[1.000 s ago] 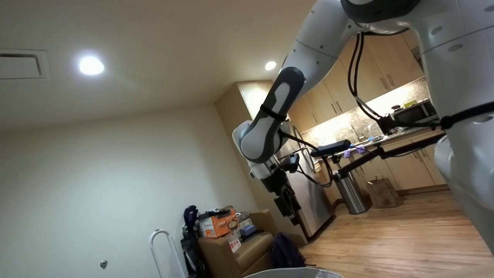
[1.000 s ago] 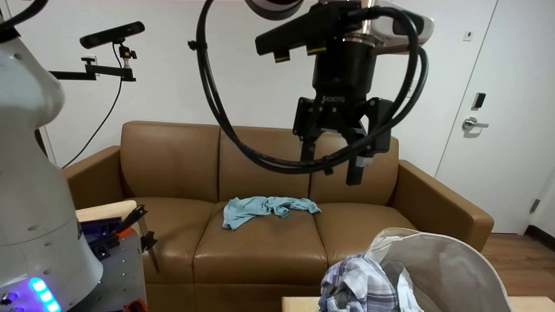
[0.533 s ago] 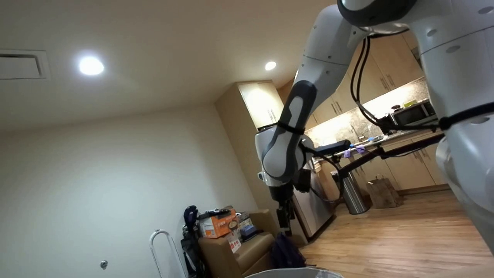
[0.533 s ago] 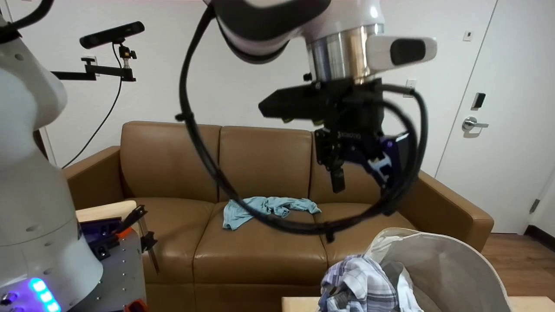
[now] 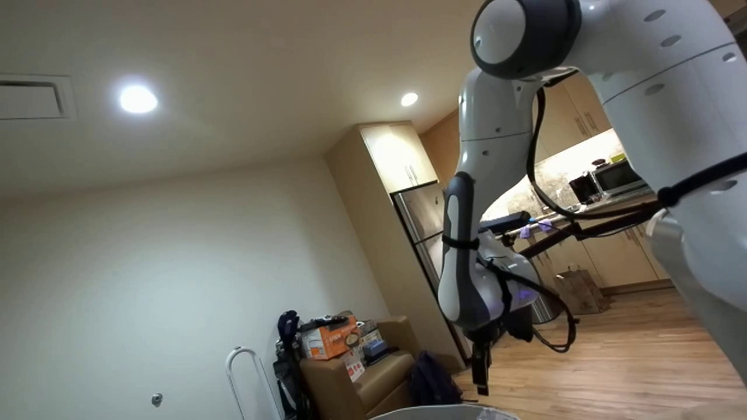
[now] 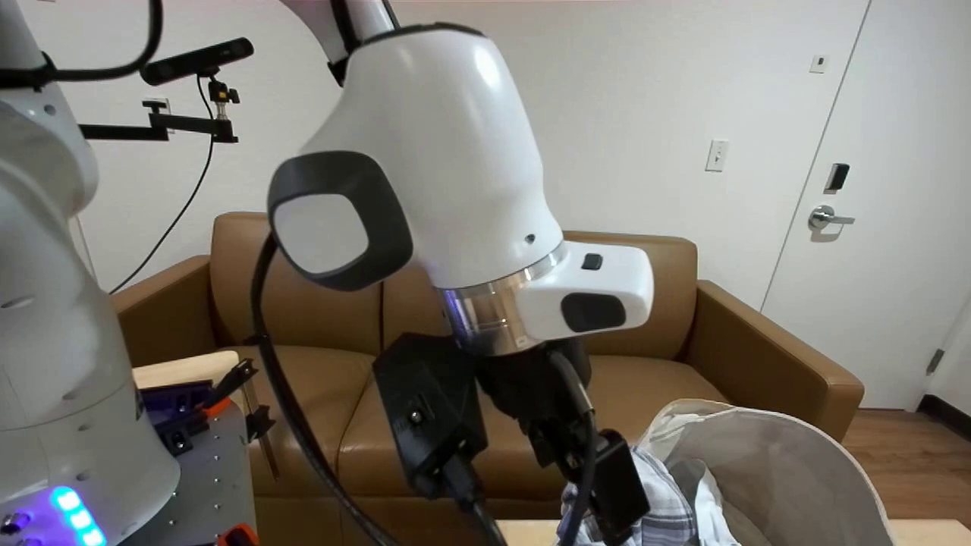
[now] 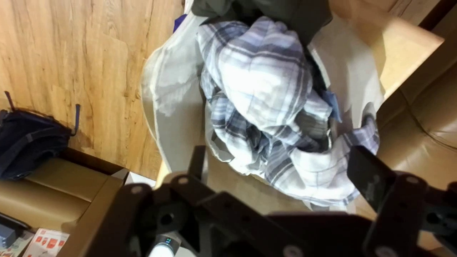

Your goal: Take the checkered shirt out of the laundry bag and place it on the sofa

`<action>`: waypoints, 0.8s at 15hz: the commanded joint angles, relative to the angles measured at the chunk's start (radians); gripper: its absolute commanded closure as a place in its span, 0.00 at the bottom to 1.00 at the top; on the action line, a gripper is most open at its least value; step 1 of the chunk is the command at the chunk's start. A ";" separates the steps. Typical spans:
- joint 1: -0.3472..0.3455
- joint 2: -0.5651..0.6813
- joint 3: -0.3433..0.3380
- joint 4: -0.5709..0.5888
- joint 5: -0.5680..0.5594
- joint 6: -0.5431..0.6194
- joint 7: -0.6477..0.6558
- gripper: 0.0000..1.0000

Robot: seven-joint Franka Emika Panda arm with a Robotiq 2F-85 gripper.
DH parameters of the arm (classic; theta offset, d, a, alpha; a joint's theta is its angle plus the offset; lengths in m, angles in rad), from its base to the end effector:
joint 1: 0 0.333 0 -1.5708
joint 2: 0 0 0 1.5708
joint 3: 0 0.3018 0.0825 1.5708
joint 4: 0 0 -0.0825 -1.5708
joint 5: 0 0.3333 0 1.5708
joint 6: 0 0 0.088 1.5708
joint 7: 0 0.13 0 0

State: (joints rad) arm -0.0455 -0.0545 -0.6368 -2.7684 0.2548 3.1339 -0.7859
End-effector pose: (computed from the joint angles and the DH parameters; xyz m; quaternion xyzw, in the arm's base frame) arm 0.3053 -0.2737 0.2807 0.9760 -0.0767 0.1767 0.1021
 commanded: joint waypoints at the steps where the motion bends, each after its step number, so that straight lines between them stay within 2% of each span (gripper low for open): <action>1: 0.118 -0.037 -0.068 -0.008 0.156 -0.054 -0.133 0.00; 4: 0.174 0.019 -0.125 0.020 0.276 -0.107 -0.197 0.00; 5: 0.144 -0.005 -0.090 0.001 0.195 -0.080 -0.124 0.00; 8: 0.158 0.003 -0.118 0.005 0.232 -0.095 -0.154 0.00; 10: 0.161 0.008 -0.122 0.045 0.213 -0.181 -0.183 0.00; 12: 0.158 0.065 -0.137 0.133 0.211 -0.295 -0.206 0.00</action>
State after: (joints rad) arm 0.1124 -0.0505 -0.7559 -2.7388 0.4706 2.9610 -0.9432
